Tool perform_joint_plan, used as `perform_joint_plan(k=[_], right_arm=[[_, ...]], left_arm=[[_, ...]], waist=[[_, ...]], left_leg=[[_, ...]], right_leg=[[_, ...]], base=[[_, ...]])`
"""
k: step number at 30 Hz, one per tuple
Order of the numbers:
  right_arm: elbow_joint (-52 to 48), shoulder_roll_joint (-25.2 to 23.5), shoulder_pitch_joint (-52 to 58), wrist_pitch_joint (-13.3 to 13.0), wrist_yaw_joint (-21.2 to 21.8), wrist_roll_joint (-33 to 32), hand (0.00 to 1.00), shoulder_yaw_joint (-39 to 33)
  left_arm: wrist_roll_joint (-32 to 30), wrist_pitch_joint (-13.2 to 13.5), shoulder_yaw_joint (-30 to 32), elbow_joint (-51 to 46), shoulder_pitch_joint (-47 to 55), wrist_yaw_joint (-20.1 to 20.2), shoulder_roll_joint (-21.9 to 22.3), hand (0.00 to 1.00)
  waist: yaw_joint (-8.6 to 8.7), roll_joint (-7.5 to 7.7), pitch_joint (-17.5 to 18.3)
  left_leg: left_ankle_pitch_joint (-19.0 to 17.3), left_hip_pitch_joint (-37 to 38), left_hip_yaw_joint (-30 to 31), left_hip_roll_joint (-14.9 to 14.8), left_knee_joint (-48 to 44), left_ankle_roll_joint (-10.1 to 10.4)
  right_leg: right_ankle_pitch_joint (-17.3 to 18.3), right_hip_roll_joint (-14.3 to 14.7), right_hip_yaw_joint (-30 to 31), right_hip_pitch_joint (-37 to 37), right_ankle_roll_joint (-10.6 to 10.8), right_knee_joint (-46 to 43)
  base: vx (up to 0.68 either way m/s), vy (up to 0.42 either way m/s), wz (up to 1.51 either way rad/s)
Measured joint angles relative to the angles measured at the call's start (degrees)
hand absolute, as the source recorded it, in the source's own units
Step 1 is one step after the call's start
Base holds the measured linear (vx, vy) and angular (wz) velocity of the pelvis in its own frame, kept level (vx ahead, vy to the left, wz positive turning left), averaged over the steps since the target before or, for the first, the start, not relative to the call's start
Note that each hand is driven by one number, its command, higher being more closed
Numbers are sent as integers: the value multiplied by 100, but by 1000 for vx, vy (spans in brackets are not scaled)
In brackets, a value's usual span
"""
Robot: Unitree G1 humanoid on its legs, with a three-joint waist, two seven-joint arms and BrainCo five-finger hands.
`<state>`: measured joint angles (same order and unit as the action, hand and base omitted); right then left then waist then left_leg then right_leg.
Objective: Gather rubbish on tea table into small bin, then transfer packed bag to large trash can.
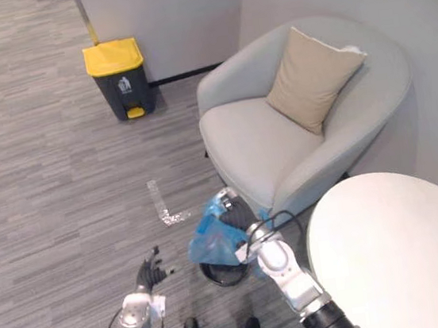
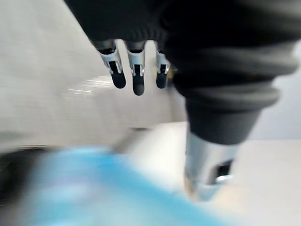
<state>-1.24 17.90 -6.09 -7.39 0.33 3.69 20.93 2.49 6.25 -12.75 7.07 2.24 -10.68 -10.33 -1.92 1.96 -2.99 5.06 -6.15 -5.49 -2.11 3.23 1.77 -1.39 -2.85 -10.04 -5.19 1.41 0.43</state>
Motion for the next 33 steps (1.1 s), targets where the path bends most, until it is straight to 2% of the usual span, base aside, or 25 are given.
perform_joint_plan(k=[4, 5, 10, 12, 15, 20, 26, 33], right_arm=[[-39, 135, 0, 5, 231, -218, 100, 7], [-57, 149, -1, -1, 270, -263, 100, 16], [-389, 401, -15, -21, 441, -525, 100, 283], [-542, 604, -50, -92, 523, -749, 100, 411], [-655, 769, -85, -109, 603, -886, 100, 458], [-665, 1013, -445, -109, 678, -1402, 100, 638], [-666, 1023, -482, -110, 746, -1735, 100, 637], [-666, 960, -665, -108, 740, -1747, 100, 623]], left_arm=[[-204, 84, -329, -204, -28, 99, -63, 0], [-399, 85, -579, -206, 3, 130, -94, 0], [-940, 116, -1288, -658, -10, 375, -266, 0], [-1090, 233, -1491, -1197, -150, 500, -729, 0], [-1138, 454, -1514, -1382, -377, 593, -1088, 0], [-1265, 463, -1524, -913, -406, 764, -1397, 0], [-1261, 455, -1514, -904, -407, 854, -1432, 0], [-1261, 405, -1248, -790, -372, 991, -1423, 0]], waist=[[34, -96, 133], [37, -121, 154], [66, -121, 161], [108, -120, 164], [109, -146, 190], [172, -136, 203], [174, -134, 215], [171, -115, 293]], left_leg=[[23, 181, 11, 61, 113, -29], [42, 230, -1, 69, 187, -46], [67, 299, -54, 89, 264, -55], [58, 414, -96, 95, 264, -63], [52, 448, -156, 90, 264, -67], [28, 519, -323, 61, 266, -38], [32, 527, -353, 85, 268, -42], [38, 532, -354, 97, 270, -50]], right_leg=[[1, -9, 9, 150, 3, 51], [7, -2, 27, 159, 13, 52], [1, -1, 93, 163, 30, 52], [4, -2, 129, 258, 34, 60], [1, -2, 188, 271, 44, 61], [-73, 3, 370, 295, 53, 155], [-104, 15, 401, 298, 56, 179], [-113, 14, 408, 302, 62, 184]], base=[[27, 19, -2], [14, 29, -3], [11, 19, -7], [19, 17, -8], [-3, 15, -10], [-12, 14, -17], [-1, 6, -4], [0, 0, 0]])
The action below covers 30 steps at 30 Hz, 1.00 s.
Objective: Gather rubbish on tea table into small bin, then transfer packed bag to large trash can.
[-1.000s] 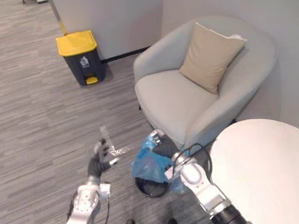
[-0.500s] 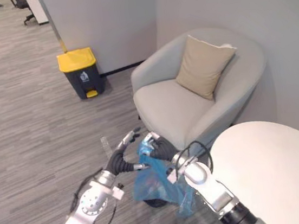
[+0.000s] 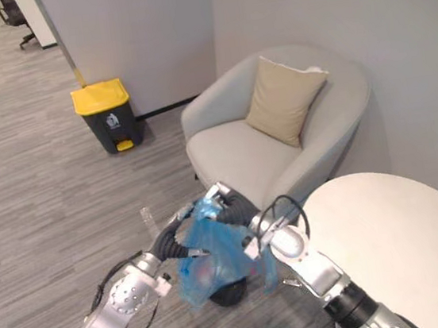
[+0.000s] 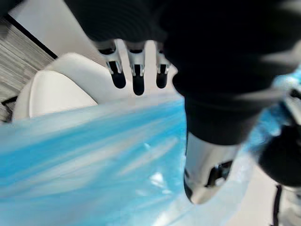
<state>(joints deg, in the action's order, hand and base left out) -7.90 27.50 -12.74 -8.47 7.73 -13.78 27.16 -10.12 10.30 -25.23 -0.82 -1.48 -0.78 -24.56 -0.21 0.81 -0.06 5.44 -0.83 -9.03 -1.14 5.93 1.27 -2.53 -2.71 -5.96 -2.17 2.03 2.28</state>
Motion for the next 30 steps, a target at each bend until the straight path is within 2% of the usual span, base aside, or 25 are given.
perform_joint_plan(k=[9, 13, 26, 27, 30], right_arm=[[-270, -342, -268, 0, -97, -448, 100, -12], [-487, -654, -450, -4, -96, -655, 100, -10], [-488, -1148, -706, 16, -81, -765, 100, 123], [-488, -1234, -722, 16, -81, -765, 100, 133], [-487, -1304, -753, 27, -78, -766, 100, 256]], left_arm=[[-110, 1, 6, -4, 86, 115, 66, 0], [-116, -8, -2, -16, 138, 111, 203, 0], [-449, -200, -97, -194, 171, 104, 543, 0], [-453, -200, -96, -264, 197, 106, 570, 100], [-452, -199, -93, -304, 241, 115, 630, 100]], waist=[[-19, 11, 97], [-17, 42, 139], [-22, 95, 175], [-26, 99, 178], [-38, 103, 181]], left_leg=[[2, 14, 8, 4, 12, -2], [2, 20, 9, 7, 32, -2], [-1, 72, -10, 0, 38, 1], [-1, 72, -10, -7, 38, 2], [-2, 70, -10, -11, 37, 2]], right_leg=[[2, -5, -6, 15, 2, -1], [3, -8, -6, 19, 3, -4], [46, -12, 17, 27, 65, -4], [46, -13, 18, 28, 65, 1], [46, -13, 18, 28, 65, 5]], base=[[0, 0, 0], [0, 0, 0], [0, 0, 0], [0, 0, 0], [0, 0, 0]])
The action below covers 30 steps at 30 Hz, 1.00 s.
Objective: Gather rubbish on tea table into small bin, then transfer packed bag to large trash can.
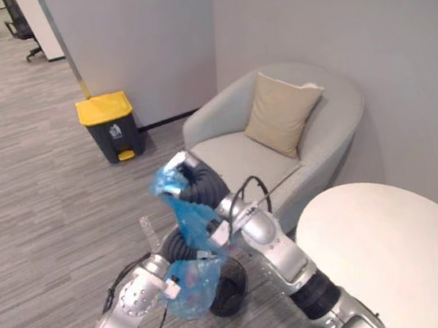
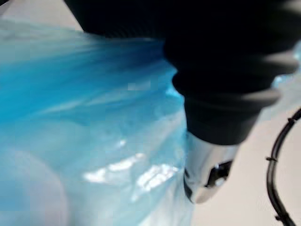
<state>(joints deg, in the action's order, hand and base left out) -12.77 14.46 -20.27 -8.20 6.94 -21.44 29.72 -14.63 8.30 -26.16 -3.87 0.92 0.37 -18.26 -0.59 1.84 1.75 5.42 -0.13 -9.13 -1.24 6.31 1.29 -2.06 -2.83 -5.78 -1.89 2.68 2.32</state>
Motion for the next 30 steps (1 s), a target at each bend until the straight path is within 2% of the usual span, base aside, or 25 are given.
perform_joint_plan(k=[4, 8, 15, 19, 26, 27, 30], right_arm=[[11, -107, -2, 76, 7, 0, 100, 21], [12, -121, -61, 77, 90, -12, 100, 36], [41, -92, -81, 78, 220, -121, 100, 84], [41, -97, 217, 76, 319, -117, 100, 102], [95, -94, 928, 30, 371, 152, 100, 101], [156, -94, 983, 26, 367, 202, 0, 96], [305, -96, 1038, 16, 348, 362, 0, 85]], left_arm=[[14, -3, 68, -128, 44, 38, -15, 100], [37, -2, 219, -457, 209, 238, -131, 100], [594, 9, 832, -1028, 451, 258, -462, 100], [861, 10, 855, -939, 450, 200, -431, 100], [1024, 4, 847, -537, 497, -32, -61, 100], [1023, 4, 827, -518, 520, -37, -35, 100], [1022, 2, 823, -280, 572, -46, 108, 100]], waist=[[0, 2, 1], [-1, 3, 2], [-2, 1, 0], [-2, 1, 1], [5, 3, 1], [6, 3, 1], [10, 3, 2]], left_leg=[[-1, -1, -8, -4, 0, 0], [-8, 0, -64, -9, 0, 9], [-7, 4, -71, -6, 0, 10], [-7, 7, -38, -1, 2, 10], [-6, 6, 11, 34, 5, 9], [-6, 6, 14, 41, 5, 9], [-5, 6, 19, 42, 5, 8]], right_leg=[[0, -1, 7, -2, 0, 0], [-6, 4, 48, -7, -4, -1], [-8, 6, 51, 0, -7, -5], [2, -3, 21, -3, 4, -13], [14, -29, -19, 1, 21, -23], [14, -29, -21, 1, 21, -23], [14, -30, -25, 1, 21, -25]], base=[[0, 0, 0], [0, 0, -6], [0, 0, -1], [0, 0, 5], [0, 0, 3], [0, 0, 0], [0, 0, 0]])
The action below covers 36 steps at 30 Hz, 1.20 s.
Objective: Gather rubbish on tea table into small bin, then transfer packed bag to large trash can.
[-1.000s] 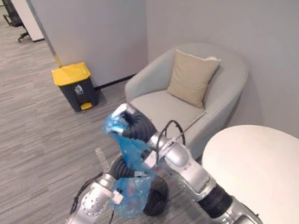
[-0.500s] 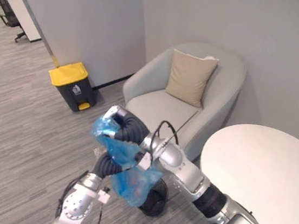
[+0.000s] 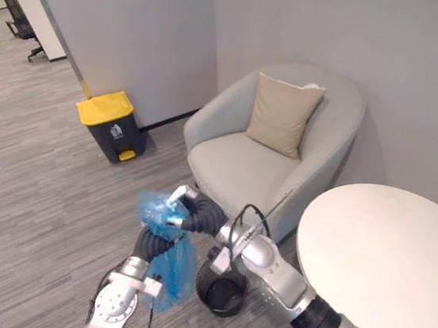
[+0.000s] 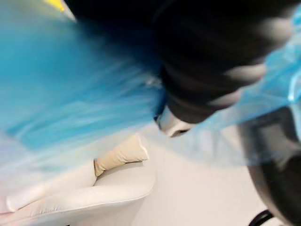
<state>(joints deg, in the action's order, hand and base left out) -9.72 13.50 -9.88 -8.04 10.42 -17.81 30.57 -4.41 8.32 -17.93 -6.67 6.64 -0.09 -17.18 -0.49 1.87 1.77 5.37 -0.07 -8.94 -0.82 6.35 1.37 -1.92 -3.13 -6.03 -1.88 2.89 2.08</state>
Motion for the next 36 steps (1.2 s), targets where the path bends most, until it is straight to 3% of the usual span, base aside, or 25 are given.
perform_joint_plan(k=[6, 10, 11, 18, 20, 25, 30, 36], right_arm=[[0, -16, 42, -50, -86, 297, 0, -123], [-1, -24, 141, -105, -266, 911, 0, -187], [-9, 0, 170, -151, -376, 1315, 0, -362], [-358, 61, 851, -505, -1017, 2584, 0, -1365], [-236, -3, 1341, -514, -1237, 2923, 0, -1734], [339, -93, 1860, -467, -1381, 2927, 0, -2304], [2348, -673, 1878, -121, -1344, 2354, 0, -3231], [4067, -766, 1802, 179, -1146, 1995, 0, -3441]], left_arm=[[-1, -11, -5, 149, 169, -83, 153, 100], [1, -15, -7, 181, 213, -93, 280, 100], [16, -15, -2, 209, 215, -97, 335, 100], [140, -3, 91, 738, 367, -204, 534, 100], [78, -85, 305, 1681, 291, -254, 791, 100], [5, -388, 439, 2199, 310, -463, 901, 100], [220, -391, 1245, 2784, 297, -529, 913, 100], [250, -521, 1777, 3701, 301, -544, 924, 100]], waist=[[3, 7, 5], [3, 27, 18], [3, 28, 18], [1, 55, 37], [5, 54, 39], [63, 70, 41], [86, 39, 17], [84, -30, -146]], left_leg=[[0, 0, 7, 7, 0, 0], [0, -1, 11, 12, 0, 0], [0, -1, 14, 15, 0, 0], [-3, -14, 40, 17, 0, -2], [-3, -16, 60, 20, 0, -3], [-12, -61, 104, 11, -2, -2], [-46, -68, 153, 16, -3, 40], [-87, -1, 140, 21, -3, 63]], right_leg=[[1, -7, -5, 2, 2, 2], [3, -13, -7, 3, 4, 2], [3, -18, -9, 5, 5, 2], [15, -52, -34, 10, 24, 6], [20, -64, -57, 16, 31, 6], [-5, -79, -85, 21, 18, 21], [-39, -65, -144, 95, 15, 159], [-51, -68, -139, 211, 25, 228]], base=[[0, 0, 0], [0, 0, 0], [0, 0, 0], [0, 0, 1], [0, 0, 4], [0, 0, 5], [-10, 5, 5], [9, 4, -1]])
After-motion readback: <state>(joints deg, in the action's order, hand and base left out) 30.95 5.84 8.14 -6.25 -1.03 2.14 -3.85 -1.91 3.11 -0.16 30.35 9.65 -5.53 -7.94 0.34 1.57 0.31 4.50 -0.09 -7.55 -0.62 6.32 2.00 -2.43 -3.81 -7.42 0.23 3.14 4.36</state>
